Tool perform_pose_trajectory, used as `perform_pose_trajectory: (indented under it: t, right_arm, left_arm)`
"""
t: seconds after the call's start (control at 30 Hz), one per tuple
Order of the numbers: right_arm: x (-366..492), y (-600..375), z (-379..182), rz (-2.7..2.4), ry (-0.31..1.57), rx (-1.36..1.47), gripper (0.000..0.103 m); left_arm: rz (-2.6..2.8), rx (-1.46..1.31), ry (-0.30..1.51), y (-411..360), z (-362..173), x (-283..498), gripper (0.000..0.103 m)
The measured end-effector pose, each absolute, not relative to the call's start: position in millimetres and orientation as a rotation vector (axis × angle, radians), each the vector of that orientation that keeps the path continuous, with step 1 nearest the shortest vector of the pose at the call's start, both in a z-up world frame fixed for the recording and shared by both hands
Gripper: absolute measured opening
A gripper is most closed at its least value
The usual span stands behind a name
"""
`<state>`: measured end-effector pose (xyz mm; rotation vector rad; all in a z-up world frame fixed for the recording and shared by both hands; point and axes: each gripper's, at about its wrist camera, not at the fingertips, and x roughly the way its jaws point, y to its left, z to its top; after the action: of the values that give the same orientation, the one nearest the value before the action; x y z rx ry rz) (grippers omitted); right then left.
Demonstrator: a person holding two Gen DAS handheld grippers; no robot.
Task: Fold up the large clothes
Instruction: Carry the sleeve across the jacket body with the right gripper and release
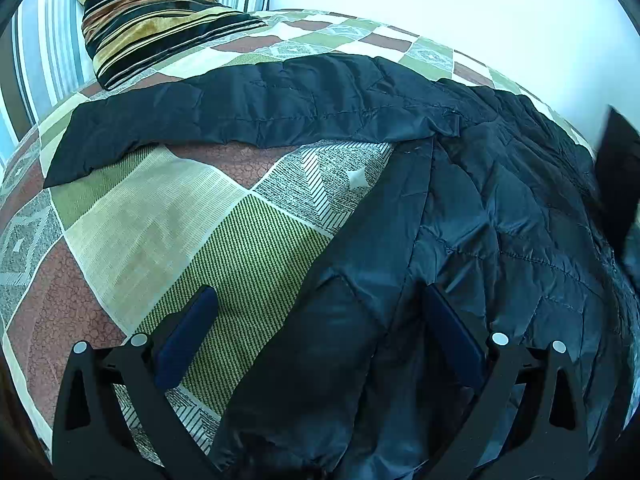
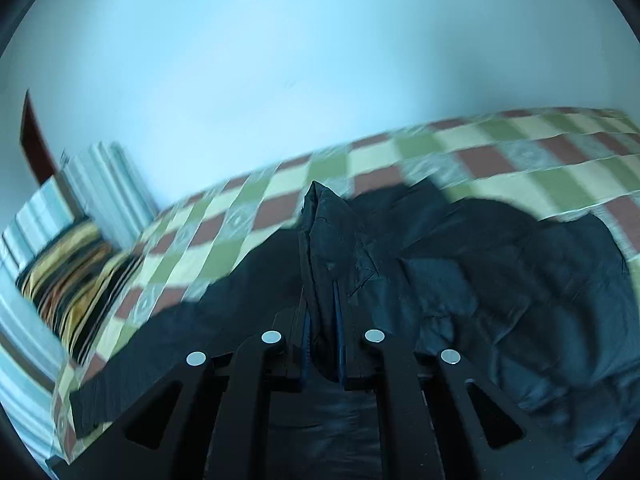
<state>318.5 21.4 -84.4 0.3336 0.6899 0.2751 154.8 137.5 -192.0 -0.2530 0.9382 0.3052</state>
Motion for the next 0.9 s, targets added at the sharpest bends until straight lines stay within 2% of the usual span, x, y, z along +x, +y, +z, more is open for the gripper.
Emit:
perform_pose_trajectory:
  t: [0.23,0.53,0.63,0.7,0.73,0.9]
  right_arm:
    - [324,89,-130,0.376,0.848,0.238,0.01]
    - [337,114,-168,0.383,0.984,0.194,0.01]
    - [332,114,-161,0.4,0.976,0.2,0.017]
    - [326,108,-152,0.434,0.974,0.232,0.032]
    - [320,103,-145,0.45,0.968,0.257,0.035]
    - [290,50,-107,0.433,0.871,0.28,0.036]
  left_arm:
    - [0.298,-0.261,0.937,138,-193,155,0.101]
    - [0.299,-0.258,0.937,138,-193,155,0.101]
    - [0.3,-0.256,0.937,137,-193,155,0.101]
    - [0.3,-0.255,0.938,137,-194,156,0.101]
    - [0.3,-0.256,0.938,137,-194,156,0.101]
    - [0.3,-0.254,0.938,137,-194,155,0.101]
